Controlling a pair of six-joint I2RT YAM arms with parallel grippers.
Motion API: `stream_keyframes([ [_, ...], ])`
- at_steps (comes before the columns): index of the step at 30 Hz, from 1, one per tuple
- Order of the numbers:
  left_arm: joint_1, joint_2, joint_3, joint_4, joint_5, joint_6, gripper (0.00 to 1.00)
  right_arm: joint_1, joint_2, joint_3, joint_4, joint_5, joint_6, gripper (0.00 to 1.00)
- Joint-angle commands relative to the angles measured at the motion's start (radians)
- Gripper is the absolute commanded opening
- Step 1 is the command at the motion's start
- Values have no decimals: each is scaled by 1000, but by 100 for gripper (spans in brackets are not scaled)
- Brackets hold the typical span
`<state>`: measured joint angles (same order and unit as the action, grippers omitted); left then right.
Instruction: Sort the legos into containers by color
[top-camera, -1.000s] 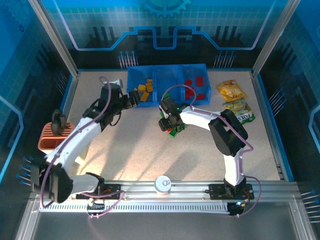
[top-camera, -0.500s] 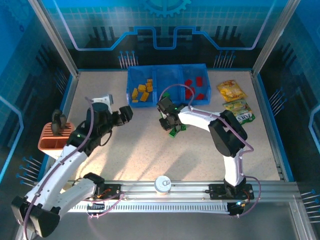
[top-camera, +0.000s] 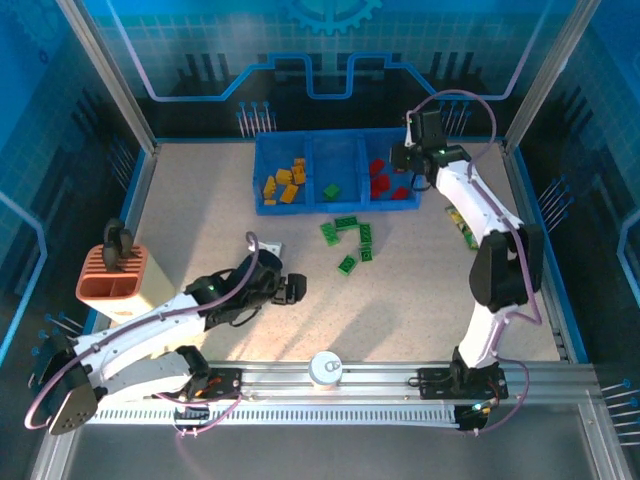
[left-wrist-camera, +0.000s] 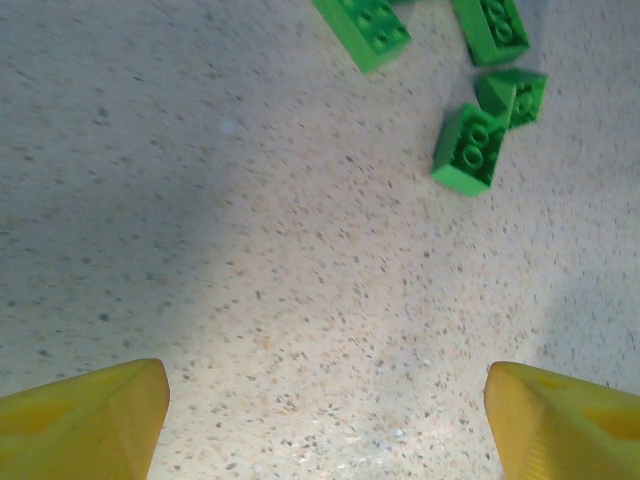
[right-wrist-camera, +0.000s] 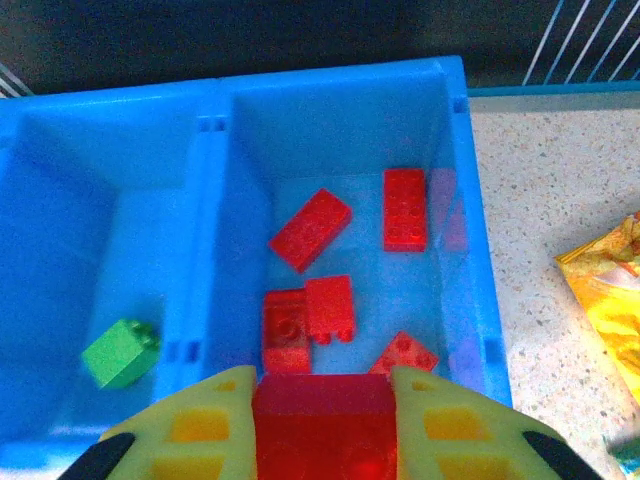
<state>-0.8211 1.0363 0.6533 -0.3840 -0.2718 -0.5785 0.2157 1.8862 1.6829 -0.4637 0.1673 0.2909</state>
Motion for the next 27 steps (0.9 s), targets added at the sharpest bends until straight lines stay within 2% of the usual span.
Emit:
stream_keyframes([
  [1, -51, 64, 8, 80, -34, -9, 83, 4, 114, 49, -46, -43, -9, 26],
  [6, -117, 175, 54, 82, -60, -2, 84, 1, 236, 180, -88, -19, -11, 26],
  [8, -128, 193, 55, 105, -56, -8, 84, 1, 264, 206, -99, -16, -10, 29],
  [11, -133, 219, 58, 139, -47, -12, 84, 3, 277, 215, -105, -20, -10, 45],
  [13, -133, 242, 78, 142, -46, 2, 84, 4, 263, 201, -92, -20, -12, 64],
  [15, -133, 274, 105, 140, -48, 26, 85, 6, 243, 186, -79, -20, -21, 71],
  [21, -131, 381, 207, 121, -43, 90, 85, 8, 125, 123, -55, -37, -32, 75],
  [27, -107, 503, 300, 135, 0, 124, 85, 37, -151, -157, 81, -42, -1, 75],
])
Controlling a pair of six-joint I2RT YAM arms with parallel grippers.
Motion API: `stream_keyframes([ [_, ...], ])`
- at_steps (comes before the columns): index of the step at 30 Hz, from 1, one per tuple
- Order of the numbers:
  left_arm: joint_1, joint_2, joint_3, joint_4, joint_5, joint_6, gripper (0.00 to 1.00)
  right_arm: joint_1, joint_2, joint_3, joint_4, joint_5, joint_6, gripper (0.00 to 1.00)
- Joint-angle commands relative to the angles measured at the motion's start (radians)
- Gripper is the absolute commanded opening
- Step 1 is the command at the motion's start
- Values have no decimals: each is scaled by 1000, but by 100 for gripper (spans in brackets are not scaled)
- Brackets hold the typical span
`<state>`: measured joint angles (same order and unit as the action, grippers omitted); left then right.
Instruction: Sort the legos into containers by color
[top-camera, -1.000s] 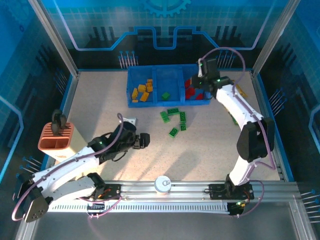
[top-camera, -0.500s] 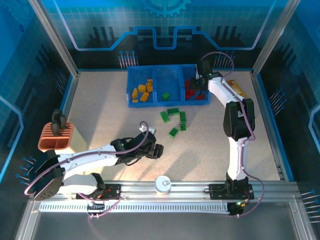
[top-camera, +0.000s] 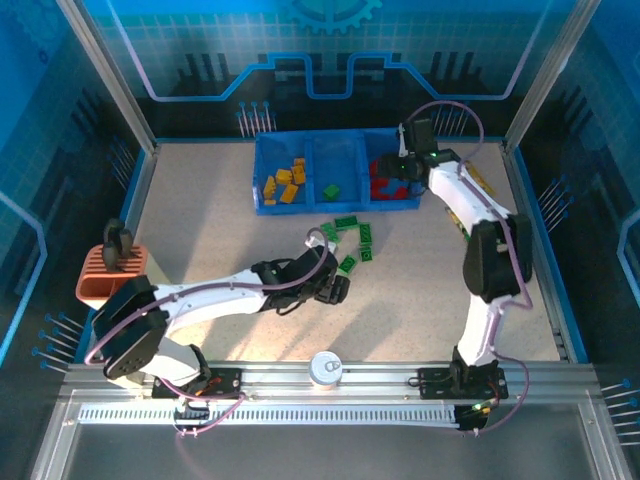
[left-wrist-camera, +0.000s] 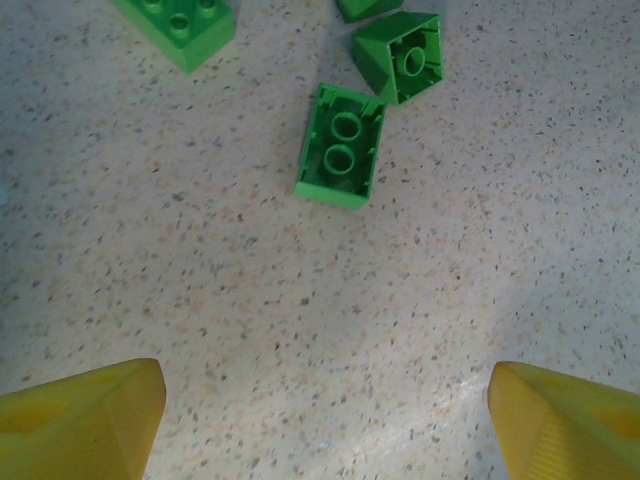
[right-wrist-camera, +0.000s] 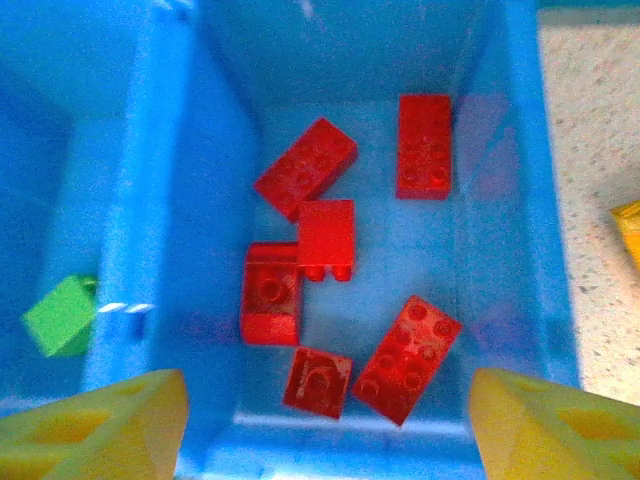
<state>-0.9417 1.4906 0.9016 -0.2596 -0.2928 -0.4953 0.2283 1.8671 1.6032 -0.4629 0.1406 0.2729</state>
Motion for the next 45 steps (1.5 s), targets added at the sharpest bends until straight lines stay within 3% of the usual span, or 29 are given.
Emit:
stream_keyframes([
  [1, 22, 74, 69, 10, 38, 44, 84, 30, -172, -124, 96, -15, 27, 75],
  [14, 104, 367, 293, -36, 143, 125, 77, 62, -544, -624, 197, -4, 116, 75],
  [27, 124, 513, 383, -46, 169, 151, 61, 65, -663, -809, 208, -18, 175, 75],
  [31, 124, 508, 401, -71, 140, 157, 42, 65, -694, -825, 193, -14, 174, 75],
  [33, 125, 473, 404, -76, 123, 164, 37, 65, -715, -835, 189, -11, 177, 75],
  [39, 181, 353, 441, -77, 109, 183, 35, 68, -732, -872, 197, -36, 192, 75],
  [45, 297, 364, 587, -91, 128, 191, 34, 133, -736, -941, 197, -24, 212, 74],
])
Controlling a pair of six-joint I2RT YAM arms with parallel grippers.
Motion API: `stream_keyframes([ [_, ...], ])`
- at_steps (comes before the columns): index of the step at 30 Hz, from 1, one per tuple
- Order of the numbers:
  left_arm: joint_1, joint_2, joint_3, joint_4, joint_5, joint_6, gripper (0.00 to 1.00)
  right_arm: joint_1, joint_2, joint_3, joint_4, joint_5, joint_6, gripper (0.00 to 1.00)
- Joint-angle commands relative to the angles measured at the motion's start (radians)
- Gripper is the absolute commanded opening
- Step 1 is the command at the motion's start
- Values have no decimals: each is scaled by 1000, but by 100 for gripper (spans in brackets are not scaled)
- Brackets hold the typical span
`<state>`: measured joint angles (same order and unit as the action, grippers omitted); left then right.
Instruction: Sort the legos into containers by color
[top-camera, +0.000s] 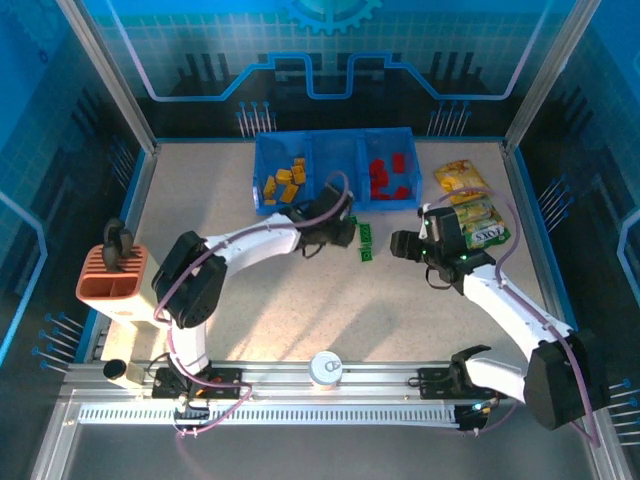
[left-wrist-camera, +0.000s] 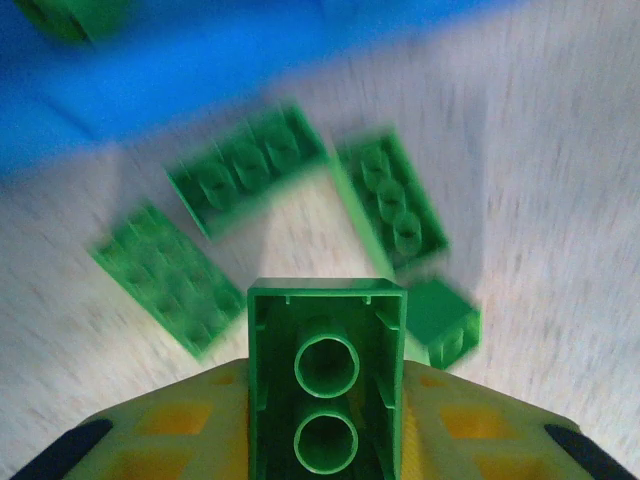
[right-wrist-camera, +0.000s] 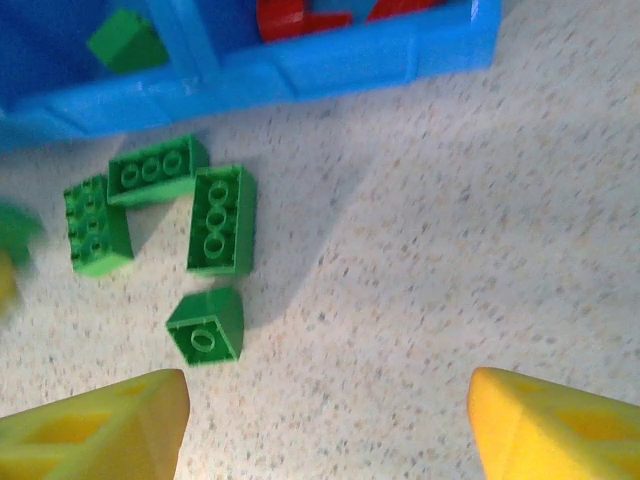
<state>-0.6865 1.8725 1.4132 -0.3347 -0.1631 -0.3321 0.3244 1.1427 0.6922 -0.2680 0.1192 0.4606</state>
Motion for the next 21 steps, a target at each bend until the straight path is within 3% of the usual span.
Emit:
stream_keyframes([
  [1, 61, -2, 114, -22, -1, 33, 34, 51, -13, -47, 1, 0, 30, 75],
  [9, 166, 172, 416, -96, 10, 58, 34, 200, -32, -158, 11, 53, 120, 74],
  [21, 217, 376, 683, -208, 13, 99, 38, 364, -11, -226, 26, 91, 207, 74],
])
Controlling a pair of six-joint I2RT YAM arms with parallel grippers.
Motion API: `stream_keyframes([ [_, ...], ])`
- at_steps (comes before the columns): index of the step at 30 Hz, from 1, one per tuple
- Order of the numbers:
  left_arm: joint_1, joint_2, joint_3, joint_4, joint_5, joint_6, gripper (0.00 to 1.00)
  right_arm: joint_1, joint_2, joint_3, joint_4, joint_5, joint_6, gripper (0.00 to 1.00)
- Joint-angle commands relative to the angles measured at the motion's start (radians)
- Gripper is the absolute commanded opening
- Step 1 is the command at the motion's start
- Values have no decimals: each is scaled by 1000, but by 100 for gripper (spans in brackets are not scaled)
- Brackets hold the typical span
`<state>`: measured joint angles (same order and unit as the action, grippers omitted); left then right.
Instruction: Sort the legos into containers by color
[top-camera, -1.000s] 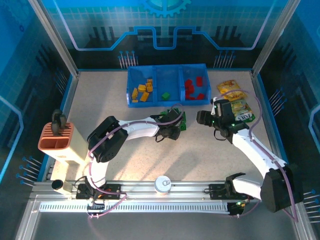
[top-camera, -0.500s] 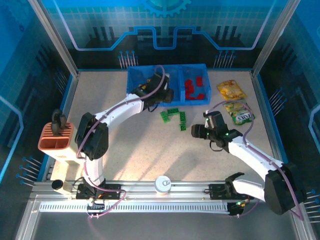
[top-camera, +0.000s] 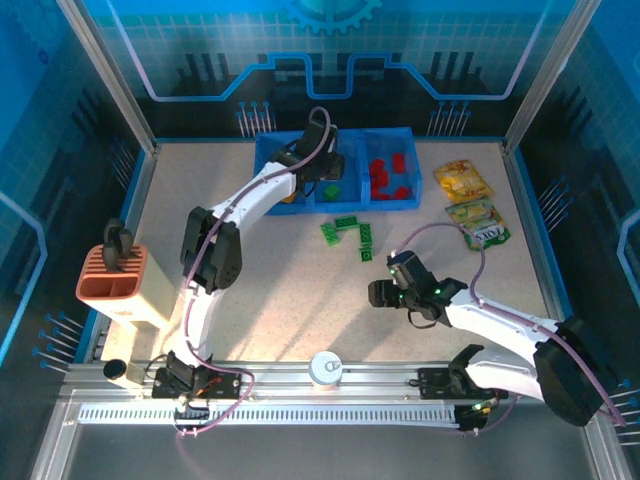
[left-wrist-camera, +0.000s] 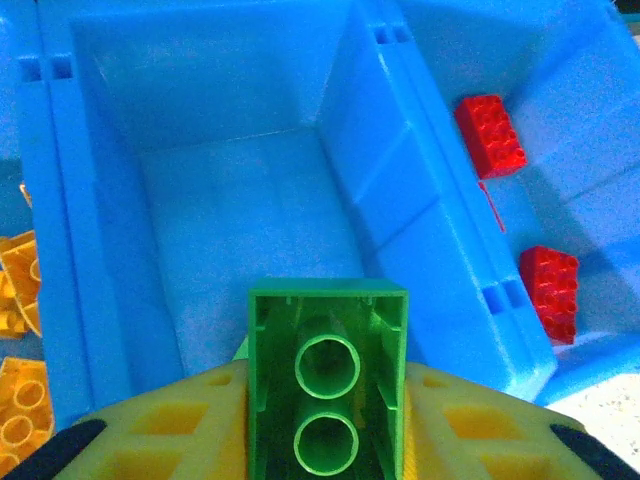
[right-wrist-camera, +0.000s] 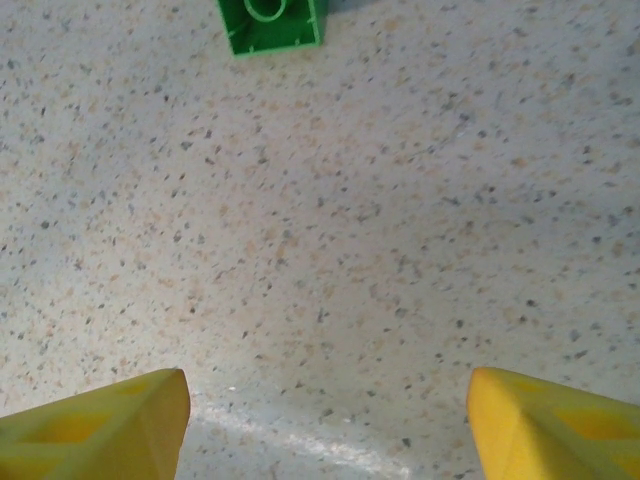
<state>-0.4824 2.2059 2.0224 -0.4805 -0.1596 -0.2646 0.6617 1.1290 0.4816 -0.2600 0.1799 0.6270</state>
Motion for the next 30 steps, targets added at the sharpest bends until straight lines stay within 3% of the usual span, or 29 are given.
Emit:
stream_keyframes([
  [1, 15, 57, 88, -68, 9, 34, 38, 33, 3, -19, 20, 31, 46, 74],
  [9, 18, 116, 143, -96, 25, 30, 44, 45, -21, -6, -1, 55, 28, 75],
  [16, 14, 74, 148, -115, 17, 25, 62, 45, -7, 36, -10, 47, 5, 75],
  [25, -28, -229, -80, 25, 22, 47, 67, 30, 35, 118, -37, 58, -29, 77],
  [30, -65, -498, -399, 204, 20, 30, 67, -26, 127, 192, -16, -5, -73, 78],
])
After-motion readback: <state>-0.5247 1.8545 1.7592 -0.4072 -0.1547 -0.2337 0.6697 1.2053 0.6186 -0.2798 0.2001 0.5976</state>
